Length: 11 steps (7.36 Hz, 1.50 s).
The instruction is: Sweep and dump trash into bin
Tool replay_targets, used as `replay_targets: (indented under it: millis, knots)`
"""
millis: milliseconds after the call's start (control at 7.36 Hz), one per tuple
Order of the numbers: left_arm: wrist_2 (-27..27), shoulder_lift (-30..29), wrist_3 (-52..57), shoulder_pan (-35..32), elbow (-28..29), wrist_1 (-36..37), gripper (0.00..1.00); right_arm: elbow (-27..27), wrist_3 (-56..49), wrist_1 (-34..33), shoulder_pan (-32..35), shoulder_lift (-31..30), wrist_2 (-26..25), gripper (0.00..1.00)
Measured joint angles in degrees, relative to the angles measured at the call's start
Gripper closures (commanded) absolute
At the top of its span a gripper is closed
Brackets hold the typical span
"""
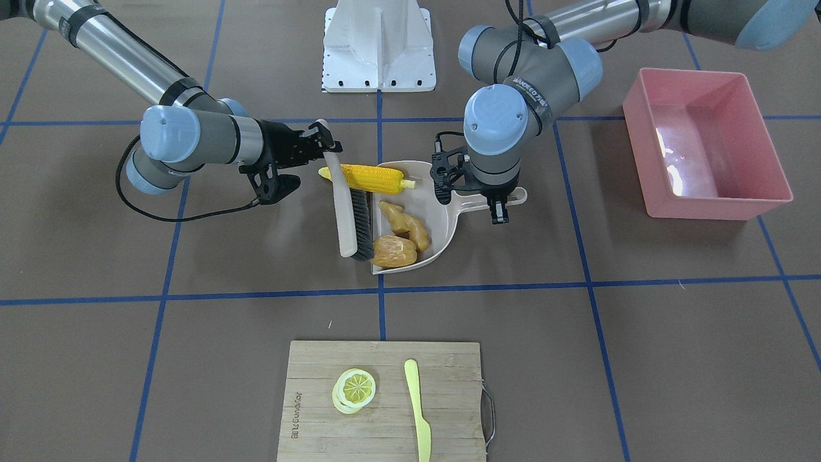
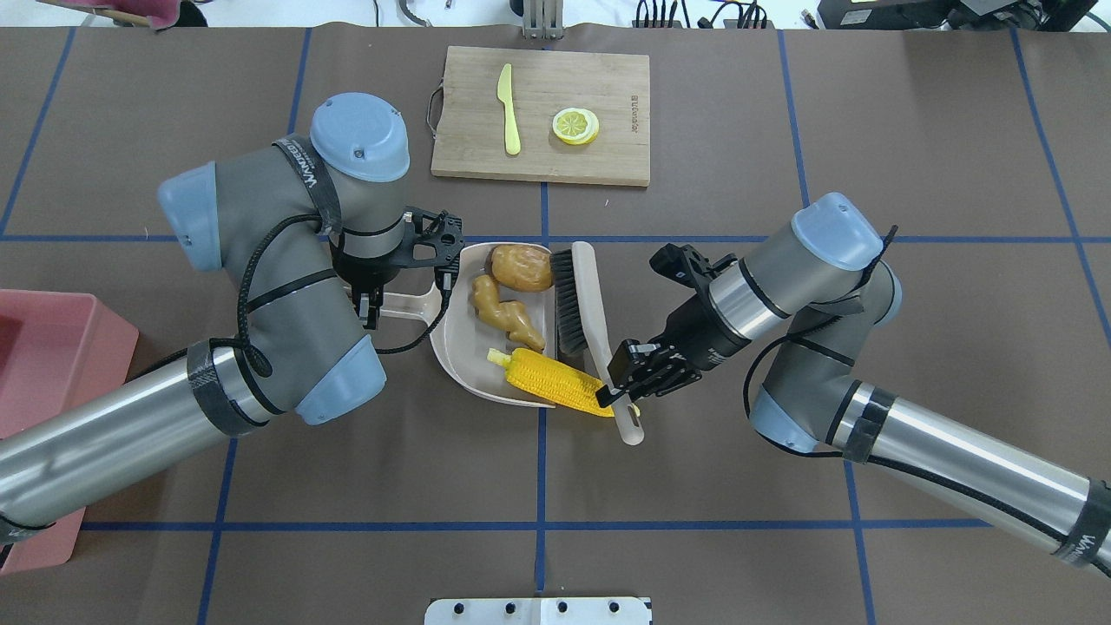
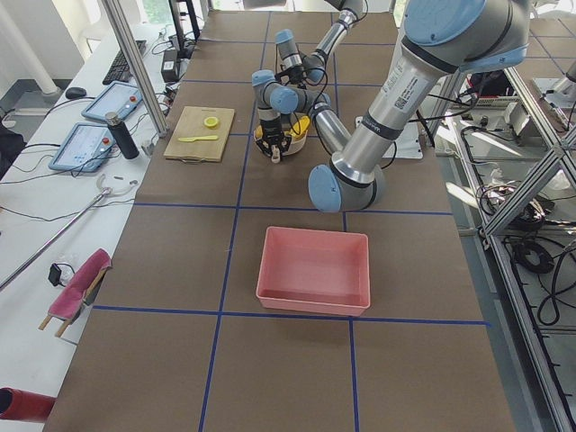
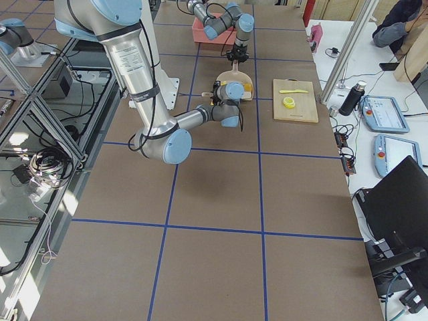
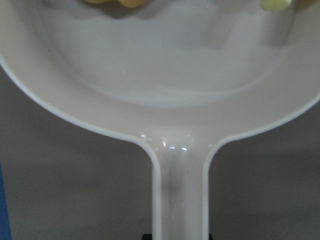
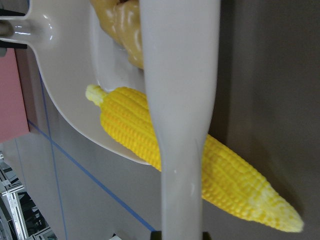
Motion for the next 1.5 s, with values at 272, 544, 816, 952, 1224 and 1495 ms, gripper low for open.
replay_targets:
  millis: [272,544,816,952,1224,1495]
  knots:
    - [-0.1,0.0,0.0,0.0,0.0,0.0,1.00,0.1,0.4,-2.0,-1.7,2.0,-2.2,1.00]
    - [-0.5,0.0,0.0,0.0,0.0,-0.1,1.00,0.9,1.1,-2.5,-1.1,2.1,-1.8,1.00]
    - [-0.6,-0.1,0.0,0.0,0.1,-0.2,1.00,2.3,2.5,-2.6,3.0,0.8,3.1,1.00]
    - [-0.6,-0.1,0.0,0.1,0.1,-0.3,1.00,3.1,2.8,-2.6,6.2,-0.7,6.9,1.00]
    - [-0.6,-0.1,0.0,0.2,0.0,-0.6,1.00,5.8,4.1,-2.2,10.6,-6.2,12.6,1.00]
    - [-0.6,-0.1,0.0,0.4,0.0,-1.1,1.00,10.2,13.6,-2.0,11.3,-11.0,12.9,1.00]
